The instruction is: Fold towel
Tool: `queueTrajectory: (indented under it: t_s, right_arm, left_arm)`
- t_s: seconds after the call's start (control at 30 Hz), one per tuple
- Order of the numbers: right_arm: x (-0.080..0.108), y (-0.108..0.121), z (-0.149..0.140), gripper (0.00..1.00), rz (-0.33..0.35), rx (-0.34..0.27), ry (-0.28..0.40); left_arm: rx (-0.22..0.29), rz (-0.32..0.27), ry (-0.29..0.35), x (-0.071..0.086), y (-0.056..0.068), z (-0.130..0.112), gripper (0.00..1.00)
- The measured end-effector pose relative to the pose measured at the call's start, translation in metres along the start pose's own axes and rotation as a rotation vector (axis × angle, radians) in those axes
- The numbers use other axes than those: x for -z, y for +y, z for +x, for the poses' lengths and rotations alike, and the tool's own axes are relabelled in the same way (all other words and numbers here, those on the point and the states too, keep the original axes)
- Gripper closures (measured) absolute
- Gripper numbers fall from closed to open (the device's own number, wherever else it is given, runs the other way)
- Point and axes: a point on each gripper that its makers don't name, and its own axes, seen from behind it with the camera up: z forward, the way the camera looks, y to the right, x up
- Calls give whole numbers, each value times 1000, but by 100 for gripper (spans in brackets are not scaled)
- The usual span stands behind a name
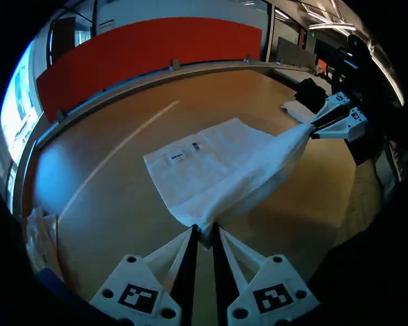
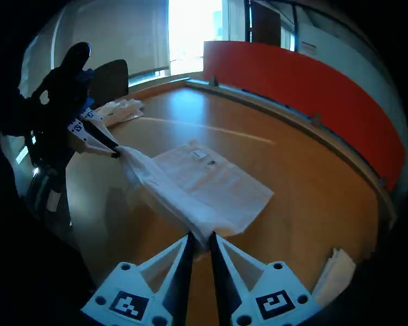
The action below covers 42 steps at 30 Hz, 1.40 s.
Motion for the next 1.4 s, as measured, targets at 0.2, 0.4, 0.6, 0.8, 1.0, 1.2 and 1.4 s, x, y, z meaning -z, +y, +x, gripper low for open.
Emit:
queueTrajectory:
  t_s: [0.2, 0.4, 0.6, 0.8, 1.0, 1.2, 1.4]
  right_arm:
    - [12, -3, 3, 79, 4, -7, 0]
    - [22, -7, 7, 79, 8, -9, 2]
    - [30, -9, 10, 79, 12, -2, 3]
    - [34, -13, 8, 79, 20, 3, -6]
    - [38, -15, 6, 79, 21, 2, -15]
    - [36, -13, 5, 79, 18, 4, -20]
    - [28, -7, 8, 79, 12, 0, -19]
  left_arm:
    - [8, -11, 0, 11, 6, 5, 82]
    - [9, -18, -1, 20, 9, 6, 82]
    - [3, -25, -6, 27, 14, 5, 82]
    - [-1, -33, -11, 33, 17, 4, 82]
    - [6, -47, -15, 36, 21, 2, 82]
    - [6, -47, -14, 34, 20, 4, 82]
    - [6, -41, -9, 27, 15, 11, 82]
